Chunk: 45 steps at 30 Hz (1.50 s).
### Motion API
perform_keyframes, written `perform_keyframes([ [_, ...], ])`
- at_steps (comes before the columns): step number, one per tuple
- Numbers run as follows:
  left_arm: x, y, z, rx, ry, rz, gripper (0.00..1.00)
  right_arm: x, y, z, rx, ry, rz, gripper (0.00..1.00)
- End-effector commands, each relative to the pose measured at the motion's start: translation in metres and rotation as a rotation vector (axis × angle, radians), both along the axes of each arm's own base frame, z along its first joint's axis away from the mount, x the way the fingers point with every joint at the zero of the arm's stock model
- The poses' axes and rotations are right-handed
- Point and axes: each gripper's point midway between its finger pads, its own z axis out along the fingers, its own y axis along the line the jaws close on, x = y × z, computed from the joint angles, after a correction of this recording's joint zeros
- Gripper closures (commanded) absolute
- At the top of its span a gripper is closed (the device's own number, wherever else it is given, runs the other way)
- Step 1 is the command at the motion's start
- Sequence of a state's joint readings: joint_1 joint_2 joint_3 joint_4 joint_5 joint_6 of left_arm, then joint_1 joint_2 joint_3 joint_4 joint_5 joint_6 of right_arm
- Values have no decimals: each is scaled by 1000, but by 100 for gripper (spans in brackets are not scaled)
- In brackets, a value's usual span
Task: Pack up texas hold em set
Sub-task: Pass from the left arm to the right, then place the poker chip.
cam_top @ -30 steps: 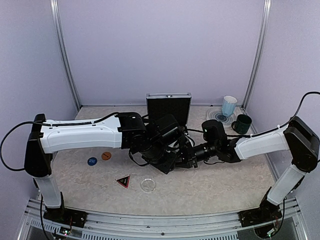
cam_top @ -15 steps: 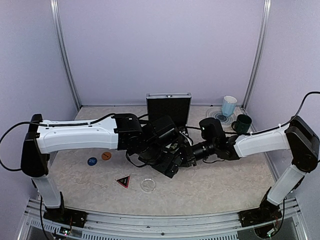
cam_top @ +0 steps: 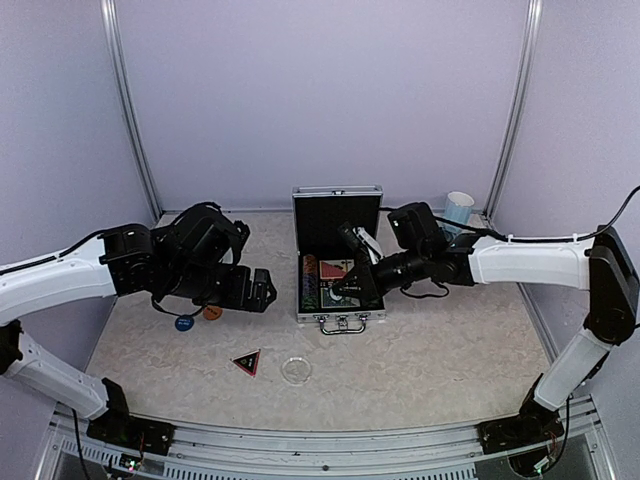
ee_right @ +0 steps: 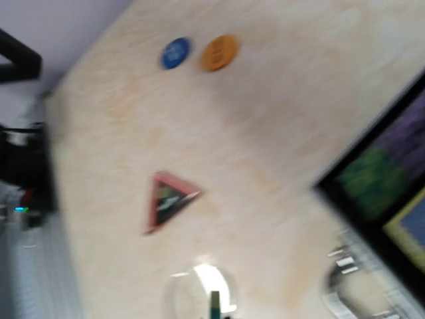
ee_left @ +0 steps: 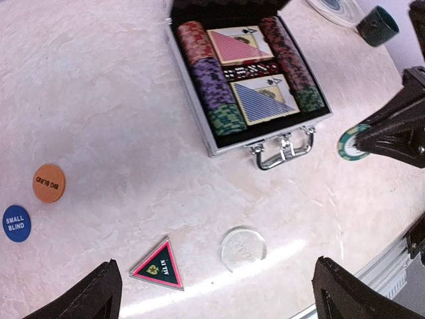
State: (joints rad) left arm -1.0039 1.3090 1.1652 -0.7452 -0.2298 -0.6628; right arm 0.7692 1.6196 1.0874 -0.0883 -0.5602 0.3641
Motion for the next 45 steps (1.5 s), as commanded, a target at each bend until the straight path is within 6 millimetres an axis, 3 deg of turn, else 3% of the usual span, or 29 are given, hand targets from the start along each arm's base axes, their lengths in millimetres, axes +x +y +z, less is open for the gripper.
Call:
perform_keyframes([
  [1,19,21,3,-61,-55,83,1,29,-12,-13,-171,-220,-21,100],
  [11,51,37,15,-146,-245,126,1,49,-10,-18,-353,-520,61,100],
  [20,89,40,29,-129,-412,147,1,48,-9,5,-356,-681,146,100],
  [26,108,37,24,-153,-480,140,1,63,-19,-9,-494,-758,168,100],
  [31,114,48,22,-149,-496,170,1,71,-15,-17,-541,-786,211,100],
  [39,104,59,59,-156,-523,172,1,71,-6,-13,-510,-863,265,100],
  [45,99,66,64,-119,-520,167,1,67,-6,-26,-523,-865,323,100],
])
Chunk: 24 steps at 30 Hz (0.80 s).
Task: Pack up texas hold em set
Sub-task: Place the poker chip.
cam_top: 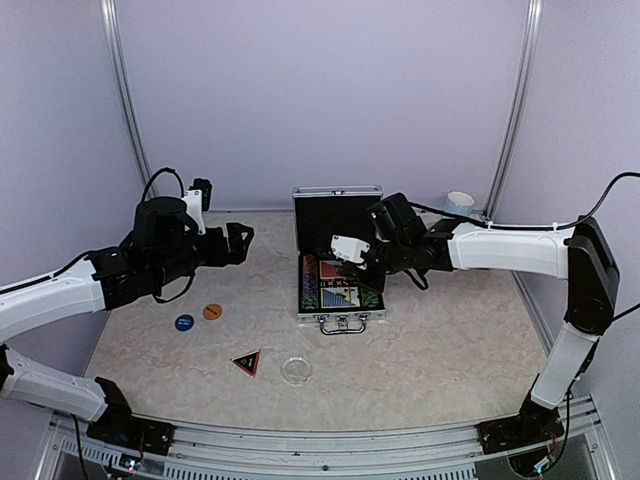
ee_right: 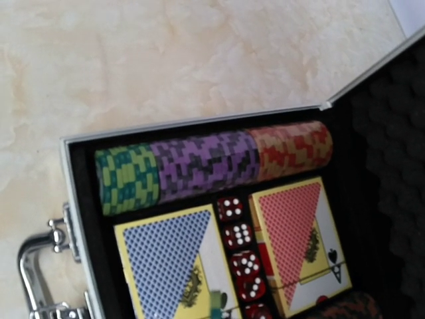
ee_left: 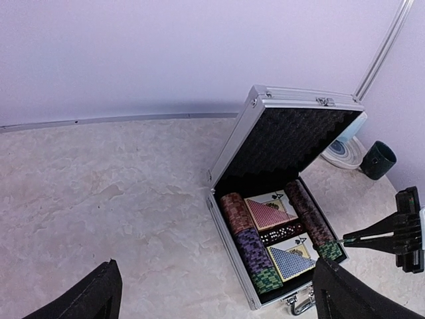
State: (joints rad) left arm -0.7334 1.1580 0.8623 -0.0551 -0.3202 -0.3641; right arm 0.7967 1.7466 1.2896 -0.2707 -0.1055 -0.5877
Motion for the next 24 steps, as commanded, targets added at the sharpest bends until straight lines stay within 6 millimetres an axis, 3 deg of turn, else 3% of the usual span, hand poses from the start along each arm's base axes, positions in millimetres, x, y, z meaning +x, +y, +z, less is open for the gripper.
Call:
perform_keyframes([
  [1,-2,7,9,45,5,3,1,-6,8,-8,-15,-9,67,100],
  [5,-3,4,2,82,41,-16,1,-14,15,-9,14,13,113,100],
  [9,-4,2,-9,105,70,-30,1,-17,35,-12,33,18,154,100],
  [16,-6,4,-10,87,68,-29,1,-23,68,-43,-49,13,206,100],
  [24,-5,4,-14,70,79,-41,1,-29,81,-65,-112,33,238,100],
])
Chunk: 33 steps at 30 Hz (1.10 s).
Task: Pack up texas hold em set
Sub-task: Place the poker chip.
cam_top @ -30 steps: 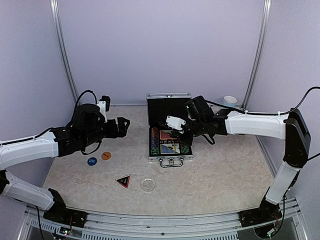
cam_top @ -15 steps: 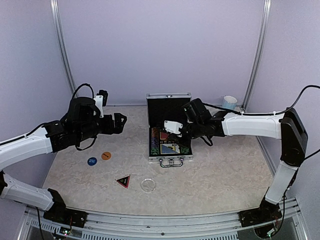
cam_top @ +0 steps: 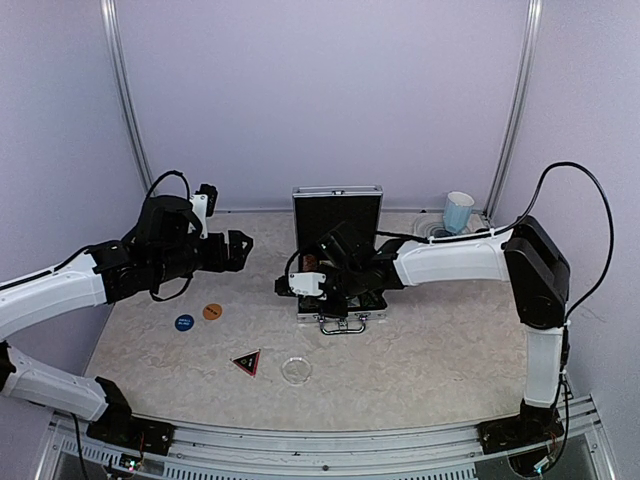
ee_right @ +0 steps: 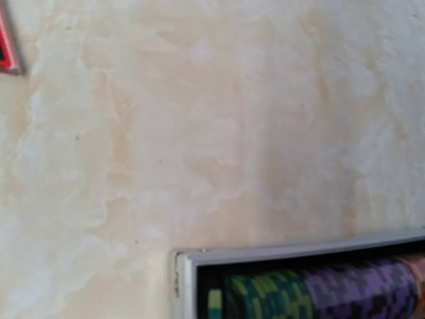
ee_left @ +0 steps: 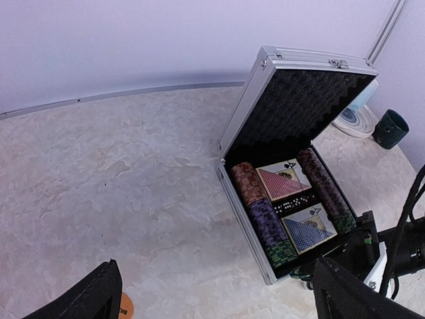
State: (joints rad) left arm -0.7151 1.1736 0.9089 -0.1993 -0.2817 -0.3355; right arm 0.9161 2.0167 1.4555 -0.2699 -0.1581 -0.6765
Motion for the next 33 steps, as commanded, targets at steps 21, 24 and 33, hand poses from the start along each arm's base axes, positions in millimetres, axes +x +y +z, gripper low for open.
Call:
perform_keyframes([
  [21,-1,-5,-1,-37,7,-31,1,18,3,-24,-100,-84,-50,98],
  [24,-1,-6,-3,-38,13,-36,1,19,3,-23,-102,-91,-52,84],
  [33,0,-6,-3,-45,16,-39,1,20,6,-2,-72,-103,-55,74],
])
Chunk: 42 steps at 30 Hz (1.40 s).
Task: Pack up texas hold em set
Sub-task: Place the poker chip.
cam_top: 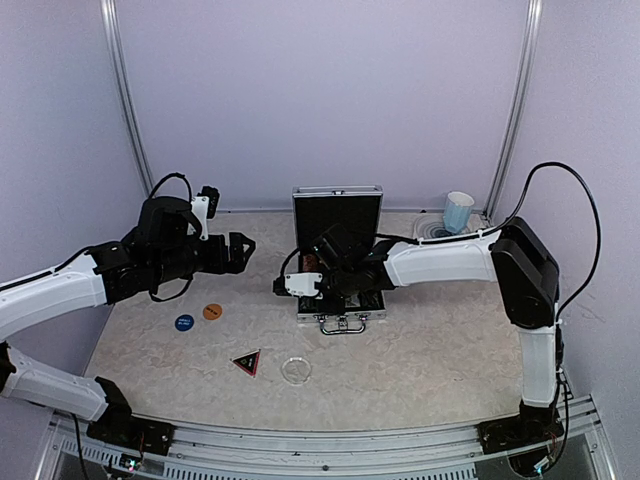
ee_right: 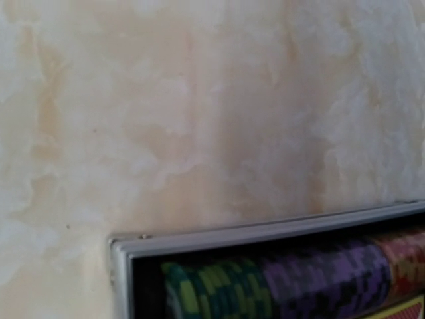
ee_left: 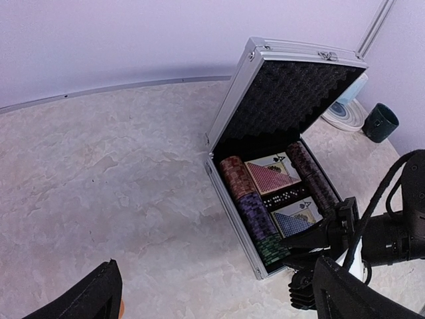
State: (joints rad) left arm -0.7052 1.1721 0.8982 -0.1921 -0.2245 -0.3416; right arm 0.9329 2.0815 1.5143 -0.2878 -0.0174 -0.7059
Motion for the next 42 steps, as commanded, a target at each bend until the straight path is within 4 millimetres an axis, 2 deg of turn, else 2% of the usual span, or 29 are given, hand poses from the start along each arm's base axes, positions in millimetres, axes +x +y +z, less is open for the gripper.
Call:
perform_keyframes([
  [1,3,-1,1,-22,-3,-1,1,1,6,17,25,-22,3,74],
  [5,3,-1,1,-23,-2,-3,1,-1,9,29,54,-20,13,75],
  [10,3,0,2,-25,-4,-2,1,-7,14,34,85,16,31,85],
  [20,2,-1,2,-27,-1,-8,1,-13,19,27,99,65,42,100],
  [33,3,-2,0,-23,5,-7,1,-12,8,-1,41,90,2,100],
  [42,3,-2,-2,-23,9,-8,1,-9,-2,-11,24,111,-23,100],
])
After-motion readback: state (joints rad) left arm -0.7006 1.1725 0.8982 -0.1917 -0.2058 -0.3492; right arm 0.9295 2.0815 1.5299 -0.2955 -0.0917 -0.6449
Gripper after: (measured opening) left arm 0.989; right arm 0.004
